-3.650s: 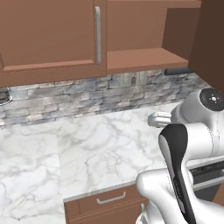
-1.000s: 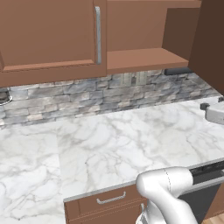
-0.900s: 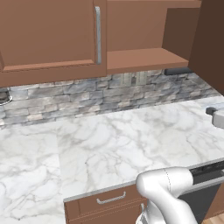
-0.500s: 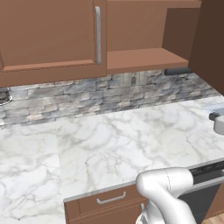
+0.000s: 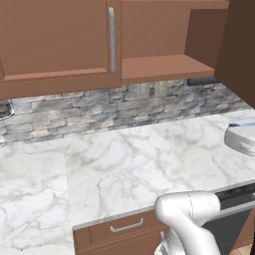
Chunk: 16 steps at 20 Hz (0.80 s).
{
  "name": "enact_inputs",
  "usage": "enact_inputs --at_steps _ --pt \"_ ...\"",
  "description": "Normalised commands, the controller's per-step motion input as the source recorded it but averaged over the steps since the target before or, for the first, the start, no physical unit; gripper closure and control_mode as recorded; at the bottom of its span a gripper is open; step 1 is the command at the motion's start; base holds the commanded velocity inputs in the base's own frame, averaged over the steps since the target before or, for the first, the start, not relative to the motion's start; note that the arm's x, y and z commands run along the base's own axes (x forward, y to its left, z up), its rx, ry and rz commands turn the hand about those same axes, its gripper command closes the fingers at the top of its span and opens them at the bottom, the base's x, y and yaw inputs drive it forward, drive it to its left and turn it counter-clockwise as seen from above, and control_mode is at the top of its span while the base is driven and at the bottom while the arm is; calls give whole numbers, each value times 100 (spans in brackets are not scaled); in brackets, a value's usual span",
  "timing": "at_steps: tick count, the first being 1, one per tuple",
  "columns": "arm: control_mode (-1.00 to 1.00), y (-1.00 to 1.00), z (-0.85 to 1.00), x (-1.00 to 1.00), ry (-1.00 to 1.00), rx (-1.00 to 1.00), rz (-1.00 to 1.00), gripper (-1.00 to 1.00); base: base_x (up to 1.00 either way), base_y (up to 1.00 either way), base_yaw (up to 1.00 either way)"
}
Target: Open the cabinet. Pick the spray and place it next to the sink. Then close the cabinet.
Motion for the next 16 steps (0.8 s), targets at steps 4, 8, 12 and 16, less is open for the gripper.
enact_inputs --at_steps 4,8,12,16 --pt "-100 -2 0 0 -34 0 -3 -100 0 0 0" --pt "-100 -8 0 -14 -40 0 3 -100 0 0 0" --pt "-100 -14 0 -32 -37 0 4 -100 0 0 0" --pt "-100 -27 -3 -30 -17 0 2 -100 0 0 0"
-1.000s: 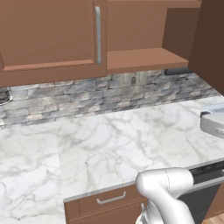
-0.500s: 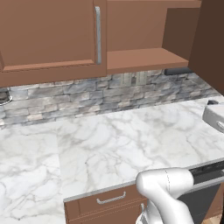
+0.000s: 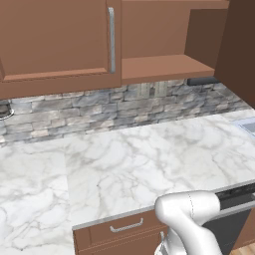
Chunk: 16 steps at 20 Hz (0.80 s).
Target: Open the cabinet. Pick the spray and place it next to the sink. Then close the cabinet.
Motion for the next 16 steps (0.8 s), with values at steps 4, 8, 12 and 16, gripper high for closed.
enact_inputs --at_steps 4,8,12,16 --pt "-100 -50 -13 0 -3 0 0 -100 0 0 0" --pt "-100 -75 -7 0 -5 0 0 -100 0 0 0" --pt "-100 -69 -1 0 -3 0 0 -100 0 0 0" --pt "-100 -54 0 0 0 0 0 -100 0 0 0"
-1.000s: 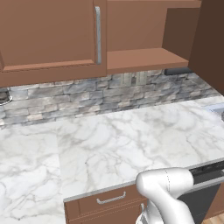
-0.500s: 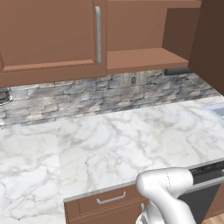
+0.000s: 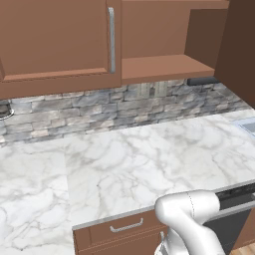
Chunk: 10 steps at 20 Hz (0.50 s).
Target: Open the cabinet. Pick the spray and place it next to the sink. Then close the cabinet.
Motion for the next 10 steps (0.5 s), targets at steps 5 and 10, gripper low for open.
enact_inputs --at_steps 5,10 --pt "-100 -54 -8 15 0 0 0 -100 0 0 0" --pt "-100 -54 -9 35 0 0 6 -100 0 0 0"
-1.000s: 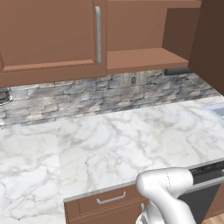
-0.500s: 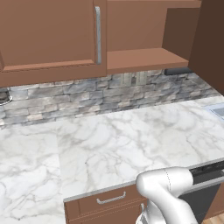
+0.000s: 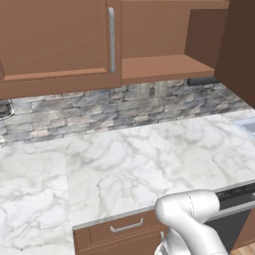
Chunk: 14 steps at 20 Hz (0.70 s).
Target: Open the cabinet. Pick the spray and place it next to the sink. Then close the cabinet.
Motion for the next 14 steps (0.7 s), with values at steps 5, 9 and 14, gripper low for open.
enact_inputs --at_steps 5,9,14 --pt "-100 -41 -11 24 0 0 11 -100 0 0 0" --pt "-100 -29 -6 27 0 0 27 -100 0 0 0" --pt "-100 -14 -1 6 -1 0 30 -100 0 0 0"
